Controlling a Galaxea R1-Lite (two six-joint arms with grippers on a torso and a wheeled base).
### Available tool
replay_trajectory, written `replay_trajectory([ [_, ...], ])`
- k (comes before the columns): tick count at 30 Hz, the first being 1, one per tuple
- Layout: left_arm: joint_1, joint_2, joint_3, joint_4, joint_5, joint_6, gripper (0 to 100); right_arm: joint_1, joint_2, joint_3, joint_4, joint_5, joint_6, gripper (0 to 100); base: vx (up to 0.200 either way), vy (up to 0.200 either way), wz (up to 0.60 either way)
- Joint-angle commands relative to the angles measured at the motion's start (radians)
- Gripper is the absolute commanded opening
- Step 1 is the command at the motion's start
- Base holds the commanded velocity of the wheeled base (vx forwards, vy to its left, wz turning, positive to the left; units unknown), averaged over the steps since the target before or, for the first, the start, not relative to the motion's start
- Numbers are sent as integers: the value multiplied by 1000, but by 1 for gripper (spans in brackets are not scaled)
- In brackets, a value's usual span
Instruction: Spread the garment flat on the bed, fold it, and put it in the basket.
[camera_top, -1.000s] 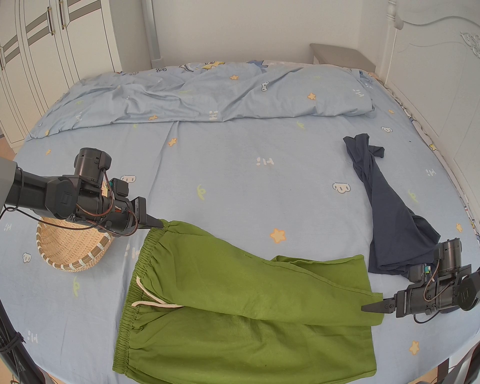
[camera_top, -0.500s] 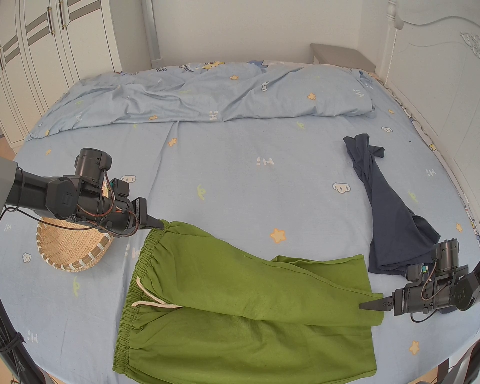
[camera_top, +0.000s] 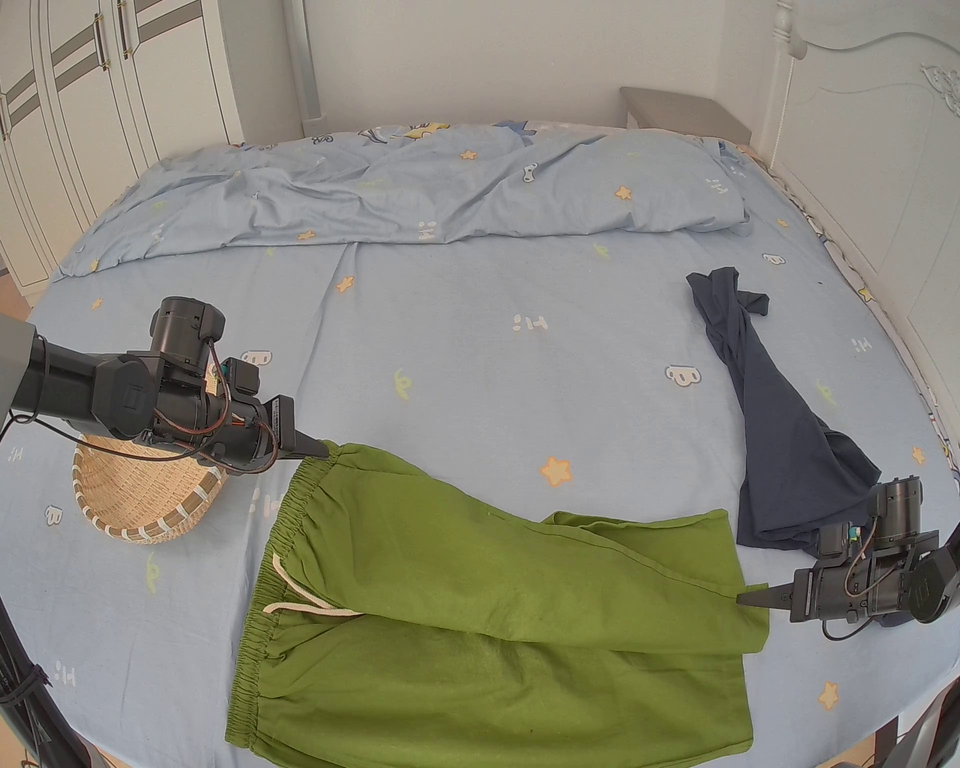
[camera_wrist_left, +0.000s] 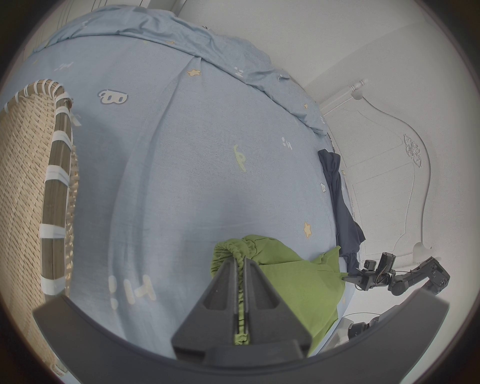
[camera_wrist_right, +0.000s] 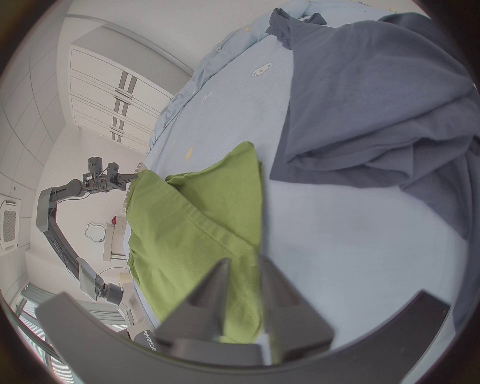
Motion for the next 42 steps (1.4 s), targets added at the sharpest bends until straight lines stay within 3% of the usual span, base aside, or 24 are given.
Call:
replay_trajectory([
  [1,1,0,0,2,0,-1,0,-17,3,-3,-3,1,-2,0,0,0,0],
  [13,1,-1,0,2,3,-1,0,-16,-11,2,-34,-4,1,0,0,0,0],
  [17,3,-9,12,-2,9,2,0,20,-131,-13,-24,-11,5,0,0,0,0],
  [21,4,-15,21,-3,8,1,0,89,-194,-59,-21,-48,89,0,0,0,0],
  [22,7,-21,23,-3,8,2,0,126,-211,-107,-21,-80,150,0,0,0,0],
  [24,15,-33,21,-3,6,1,0,141,-211,-162,-15,-100,167,0,0,0,0],
  [28,26,-35,24,-26,8,1,0,147,-204,-271,48,-114,169,0,0,0,0],
  [35,35,-33,54,-106,9,-2,0,170,-145,-607,321,-156,163,0,0,0,0],
  [42,72,-33,72,-189,9,-8,0,167,-53,-817,405,-195,159,0,0,0,0],
])
